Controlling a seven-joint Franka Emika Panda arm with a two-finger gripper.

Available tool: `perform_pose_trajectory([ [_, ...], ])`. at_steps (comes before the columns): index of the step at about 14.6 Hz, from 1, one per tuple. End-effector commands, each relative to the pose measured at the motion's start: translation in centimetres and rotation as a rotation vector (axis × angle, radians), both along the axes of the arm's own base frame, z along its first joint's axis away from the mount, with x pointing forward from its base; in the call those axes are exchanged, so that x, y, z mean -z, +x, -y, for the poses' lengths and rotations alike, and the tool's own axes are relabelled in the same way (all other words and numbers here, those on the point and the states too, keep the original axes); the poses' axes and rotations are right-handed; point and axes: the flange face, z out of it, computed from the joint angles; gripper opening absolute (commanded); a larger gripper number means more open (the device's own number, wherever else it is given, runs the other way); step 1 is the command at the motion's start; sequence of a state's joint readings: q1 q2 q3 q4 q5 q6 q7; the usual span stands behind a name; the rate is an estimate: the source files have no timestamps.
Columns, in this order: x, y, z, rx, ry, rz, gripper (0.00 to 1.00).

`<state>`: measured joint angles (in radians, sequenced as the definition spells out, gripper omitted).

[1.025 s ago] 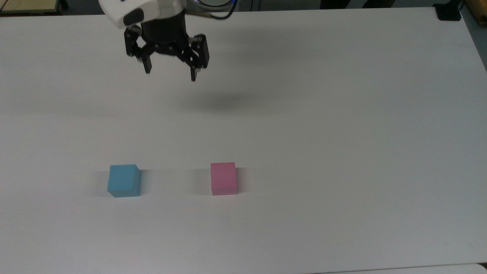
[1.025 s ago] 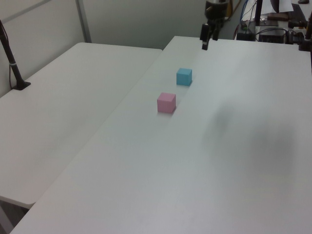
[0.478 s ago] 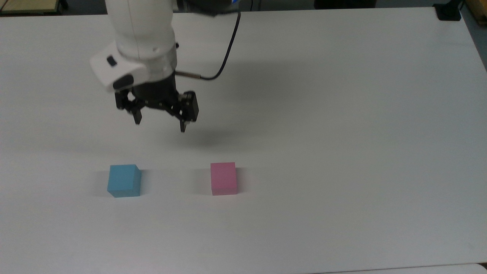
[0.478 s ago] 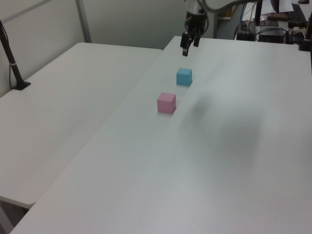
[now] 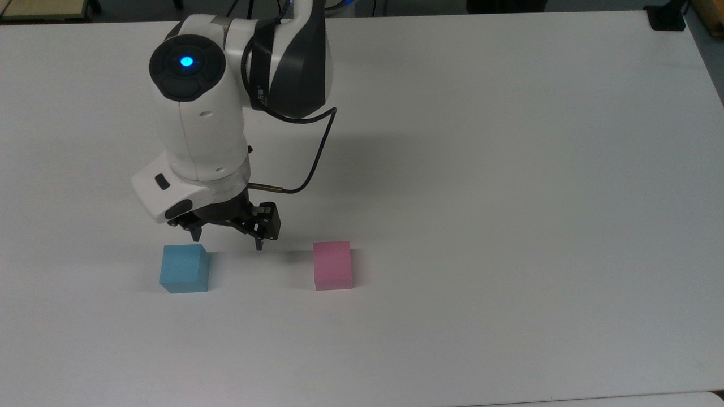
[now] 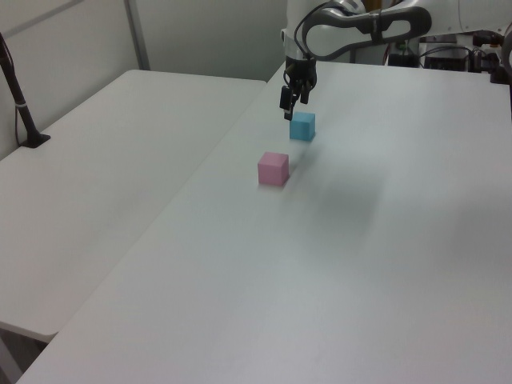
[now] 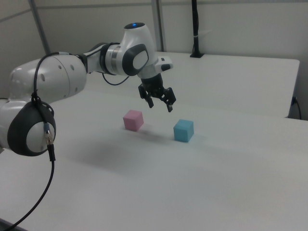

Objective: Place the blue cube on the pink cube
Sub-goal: 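Lower the open gripper down over the light-blue cube, then close the gripper on the light-blue cube and lift it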

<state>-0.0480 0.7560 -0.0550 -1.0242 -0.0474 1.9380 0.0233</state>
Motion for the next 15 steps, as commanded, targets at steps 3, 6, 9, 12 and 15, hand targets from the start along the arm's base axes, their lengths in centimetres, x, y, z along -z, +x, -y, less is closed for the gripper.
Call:
perform_pose_trajectory([
  [3, 0.7, 1.0, 2.8, -0.057, -0.043, 0.039, 1.00],
  [6, 2.3, 1.6, 4.5, -0.044, -0.077, 0.080, 1.00],
  [9, 3.6, 1.6, 5.2, -0.074, -0.091, 0.063, 1.00],
  [12, 4.9, 1.5, 5.9, -0.083, -0.098, 0.041, 1.00],
  [15, 7.2, 1.4, 6.3, -0.093, -0.101, 0.008, 1.00],
])
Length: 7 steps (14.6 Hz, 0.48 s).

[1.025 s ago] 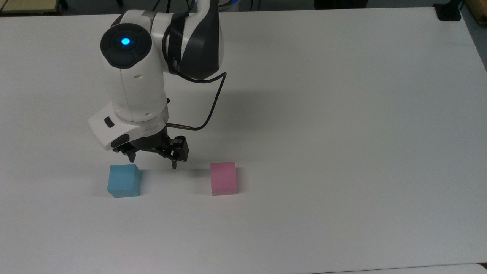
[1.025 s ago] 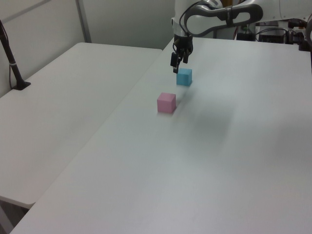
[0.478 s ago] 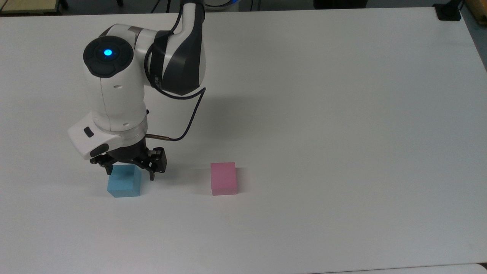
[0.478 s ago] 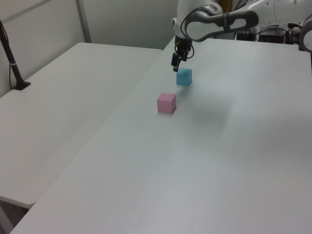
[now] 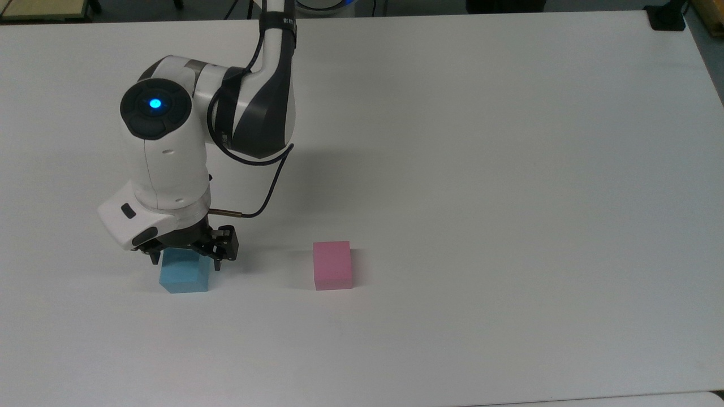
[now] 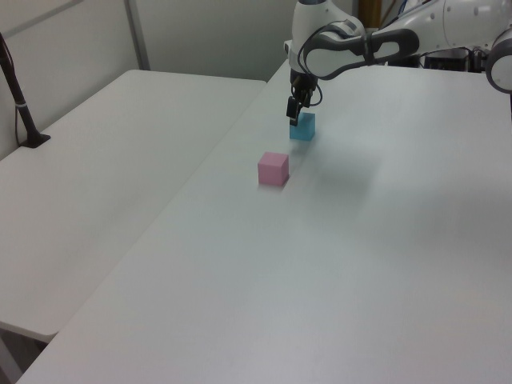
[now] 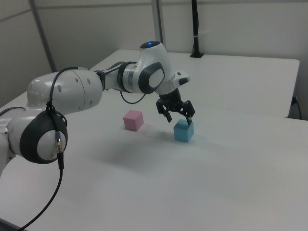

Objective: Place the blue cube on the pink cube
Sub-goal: 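Close the gripper on the light-blue cube and lift it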

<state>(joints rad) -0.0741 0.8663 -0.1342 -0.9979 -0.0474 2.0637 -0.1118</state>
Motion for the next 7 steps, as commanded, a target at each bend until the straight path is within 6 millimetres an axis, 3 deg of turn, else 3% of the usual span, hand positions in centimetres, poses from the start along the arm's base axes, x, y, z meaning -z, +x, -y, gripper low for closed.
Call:
perform_pose_trajectory([
  [1, 1.65, 0.09, 0.84, -0.025, -0.020, -0.016, 1.00],
  [4, 2.05, 0.09, 0.92, -0.031, -0.022, -0.021, 1.00],
  [7, 2.22, 0.28, 0.96, -0.034, -0.026, 0.008, 0.75],
])
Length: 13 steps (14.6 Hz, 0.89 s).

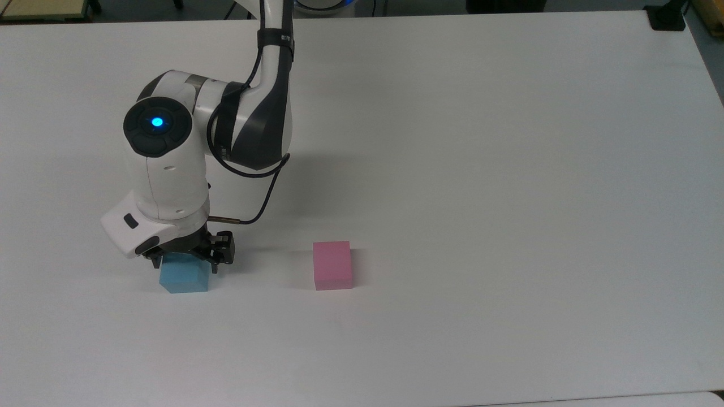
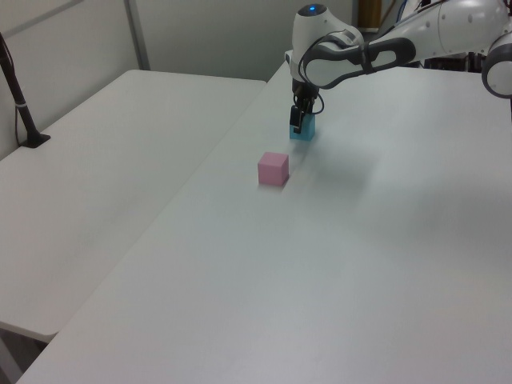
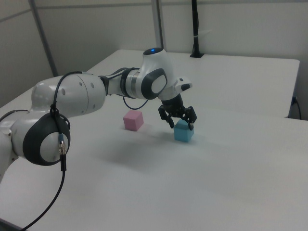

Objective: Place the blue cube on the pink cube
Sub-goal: 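Close the gripper on the light-blue cube and lift it, then carry the light-blue cube over the pink cube and lower it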

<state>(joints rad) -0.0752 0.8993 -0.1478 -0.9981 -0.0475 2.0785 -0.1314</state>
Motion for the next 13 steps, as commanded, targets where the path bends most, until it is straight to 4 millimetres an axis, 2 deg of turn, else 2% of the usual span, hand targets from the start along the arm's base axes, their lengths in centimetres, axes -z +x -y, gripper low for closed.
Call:
perform_pose_trajectory([
  [1, -0.2, 0.3, 0.2, -0.023, -0.013, 0.035, 0.63],
  [2, -0.2, 0.3, 0.2, -0.022, -0.013, 0.036, 0.53],
  [3, -0.1, 0.3, 0.2, -0.020, -0.011, 0.035, 0.49],
  [6, -1.3, 0.2, -0.3, -0.020, -0.004, 0.039, 0.49],
  [7, -3.1, 0.0, -0.4, -0.018, 0.001, 0.050, 0.49],
  [13, -9.6, -1.3, -1.1, 0.009, 0.083, 0.068, 0.49],
])
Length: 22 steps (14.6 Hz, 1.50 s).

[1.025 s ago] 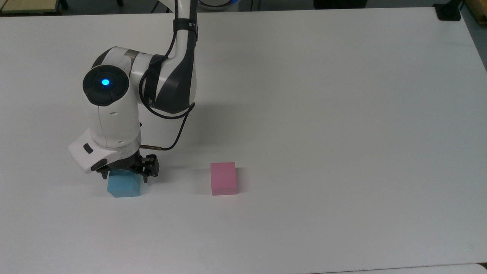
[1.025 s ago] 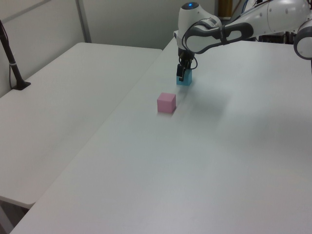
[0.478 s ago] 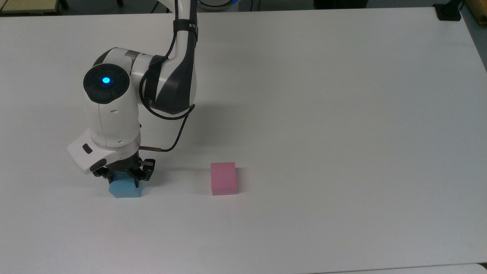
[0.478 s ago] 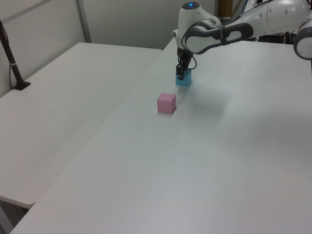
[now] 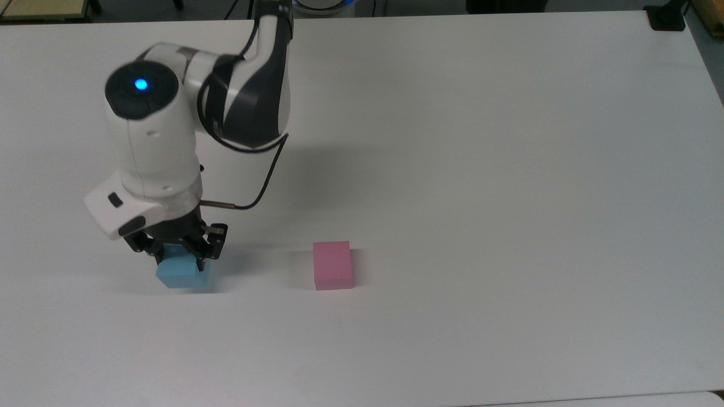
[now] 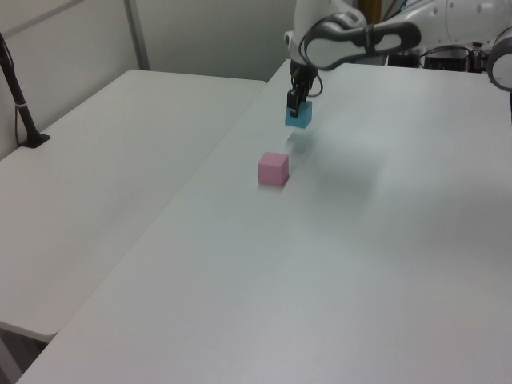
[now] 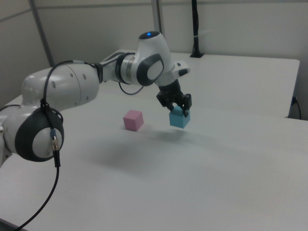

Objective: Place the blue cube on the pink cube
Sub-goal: 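Carry the light-blue cube over the pink cube and lower it, then set the light-blue cube onto the pink cube and open the gripper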

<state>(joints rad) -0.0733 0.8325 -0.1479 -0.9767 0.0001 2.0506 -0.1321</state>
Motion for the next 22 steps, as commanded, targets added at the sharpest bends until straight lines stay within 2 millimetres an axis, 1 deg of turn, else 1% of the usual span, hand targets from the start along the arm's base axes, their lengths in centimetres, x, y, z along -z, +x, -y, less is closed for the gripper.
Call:
perform_pose_trajectory([
  [1, -5.1, -1.4, -0.8, -0.003, 0.050, 0.018, 0.49],
  [2, -6.8, -1.6, -1.3, 0.009, 0.072, 0.045, 0.49],
  [3, -8.0, -1.5, -3.3, -0.001, 0.079, 0.062, 0.50],
  [4, -8.6, -1.4, -5.2, -0.005, 0.066, 0.068, 0.50],
  [5, -8.6, -1.3, -7.5, -0.010, 0.047, 0.066, 0.50],
  [6, -8.2, -1.4, -8.9, -0.015, 0.050, 0.058, 0.50],
  [8, -8.4, -1.4, -13.1, -0.032, 0.048, 0.057, 0.50],
  [9, -8.5, -1.6, -15.6, -0.037, 0.033, 0.056, 0.50],
  [10, -7.9, -1.9, -18.0, -0.048, 0.023, 0.043, 0.50],
  [11, -7.8, -2.1, -19.7, -0.056, 0.019, 0.042, 0.50],
  [12, -7.8, -2.2, -20.5, -0.058, 0.021, 0.044, 0.50],
  [14, -7.5, -2.2, -21.0, -0.055, 0.023, 0.040, 0.51],
  [16, -7.4, -2.1, -20.9, -0.055, 0.021, 0.039, 0.52],
  [20, -4.5, -2.5, -20.4, -0.049, 0.018, -0.008, 0.52],
  [22, -2.4, -2.5, -20.4, -0.049, 0.012, -0.040, 0.52],
])
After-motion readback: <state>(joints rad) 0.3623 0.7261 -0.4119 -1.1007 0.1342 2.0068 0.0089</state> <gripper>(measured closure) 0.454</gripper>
